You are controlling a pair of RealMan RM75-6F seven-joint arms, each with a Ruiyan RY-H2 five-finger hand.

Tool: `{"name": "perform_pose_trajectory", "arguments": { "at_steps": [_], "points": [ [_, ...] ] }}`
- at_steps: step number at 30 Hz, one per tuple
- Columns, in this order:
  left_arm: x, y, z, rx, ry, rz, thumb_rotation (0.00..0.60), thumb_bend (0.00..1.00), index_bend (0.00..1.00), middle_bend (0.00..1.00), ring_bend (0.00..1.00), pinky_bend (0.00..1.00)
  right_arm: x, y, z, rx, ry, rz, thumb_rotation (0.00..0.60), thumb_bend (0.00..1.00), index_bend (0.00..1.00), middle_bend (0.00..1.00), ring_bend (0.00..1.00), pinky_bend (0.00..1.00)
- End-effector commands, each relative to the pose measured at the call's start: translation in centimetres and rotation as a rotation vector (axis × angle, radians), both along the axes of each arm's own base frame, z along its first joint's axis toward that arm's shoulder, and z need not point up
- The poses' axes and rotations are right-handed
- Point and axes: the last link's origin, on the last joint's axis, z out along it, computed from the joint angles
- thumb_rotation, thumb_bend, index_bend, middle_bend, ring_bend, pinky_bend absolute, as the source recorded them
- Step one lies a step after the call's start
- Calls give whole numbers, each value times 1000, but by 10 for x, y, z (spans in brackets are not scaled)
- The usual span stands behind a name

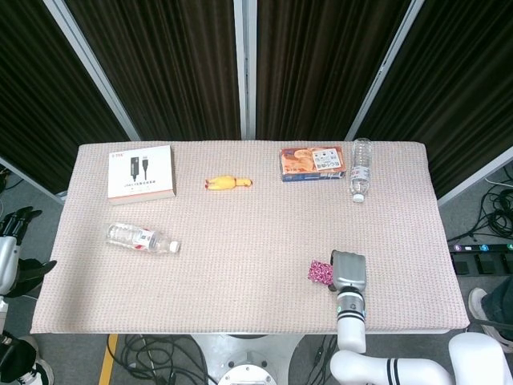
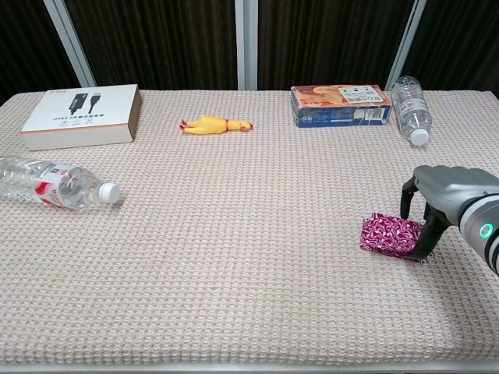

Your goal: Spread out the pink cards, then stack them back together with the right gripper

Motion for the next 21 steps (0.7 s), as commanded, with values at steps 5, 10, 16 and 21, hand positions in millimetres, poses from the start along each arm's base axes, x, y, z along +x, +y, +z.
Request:
{"name": "perform_pose_trajectory", "arguments": {
  "at_steps": [5, 10, 16, 21],
  "points": [
    [0, -1, 2, 7, -3, -1, 600, 65, 226, 226, 157, 381, 0, -1, -3, 4, 2, -5, 593, 0, 458, 1000, 1000, 973],
    [-1, 0, 2, 6, -4, 2, 600, 65, 226, 226, 158, 381, 0, -1, -6, 12, 7, -2, 598, 0, 457, 1000, 1000, 974],
    [-1, 0, 3, 9, -6, 4, 600, 65, 226, 226, 158, 381, 1, -2, -7, 9, 5, -1, 598, 0, 457, 1000, 1000, 973],
    [-1, 0, 2, 7, -7, 4, 600, 65, 226, 226, 158, 381, 0, -2, -6, 15, 10, -5, 586, 0, 452, 1000, 1000, 973]
  ]
}}
